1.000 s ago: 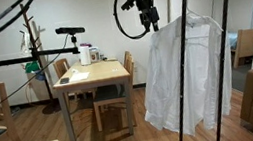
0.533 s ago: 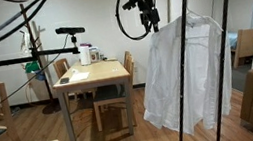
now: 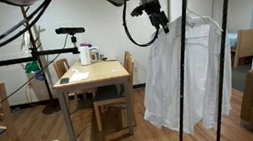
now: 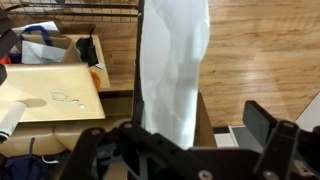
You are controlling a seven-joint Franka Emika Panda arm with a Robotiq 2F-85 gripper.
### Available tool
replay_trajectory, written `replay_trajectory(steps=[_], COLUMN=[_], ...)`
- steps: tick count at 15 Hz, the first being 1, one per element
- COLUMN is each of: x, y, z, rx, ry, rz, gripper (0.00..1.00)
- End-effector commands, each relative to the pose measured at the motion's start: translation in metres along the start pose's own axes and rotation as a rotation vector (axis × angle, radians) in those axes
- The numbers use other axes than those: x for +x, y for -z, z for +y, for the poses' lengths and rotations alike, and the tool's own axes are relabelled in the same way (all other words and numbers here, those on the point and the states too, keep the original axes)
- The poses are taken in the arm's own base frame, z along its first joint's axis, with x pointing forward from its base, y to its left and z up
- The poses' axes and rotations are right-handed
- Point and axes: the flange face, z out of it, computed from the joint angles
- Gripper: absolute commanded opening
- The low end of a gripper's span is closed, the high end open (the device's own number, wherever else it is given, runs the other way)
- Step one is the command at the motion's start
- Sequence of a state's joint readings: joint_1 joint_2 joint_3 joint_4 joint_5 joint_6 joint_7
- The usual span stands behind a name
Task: Hang the white shirt on the same rod as the other clothes
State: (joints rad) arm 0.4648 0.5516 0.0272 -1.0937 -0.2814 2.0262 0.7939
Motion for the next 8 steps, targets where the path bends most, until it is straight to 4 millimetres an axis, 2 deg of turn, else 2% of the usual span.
replay_trajectory(steps=[1, 4, 8], x=[-0.034, -0.056, -0.068], y=[-0.032, -0.056, -0.060], z=[0.011, 0.024, 0.039], rx=[-0.003, -0.014, -0.030], ry=[-0.096, -0.139, -0.185], rz=[-0.001, 0.020, 0.084], gripper=[1.00, 1.00, 1.00])
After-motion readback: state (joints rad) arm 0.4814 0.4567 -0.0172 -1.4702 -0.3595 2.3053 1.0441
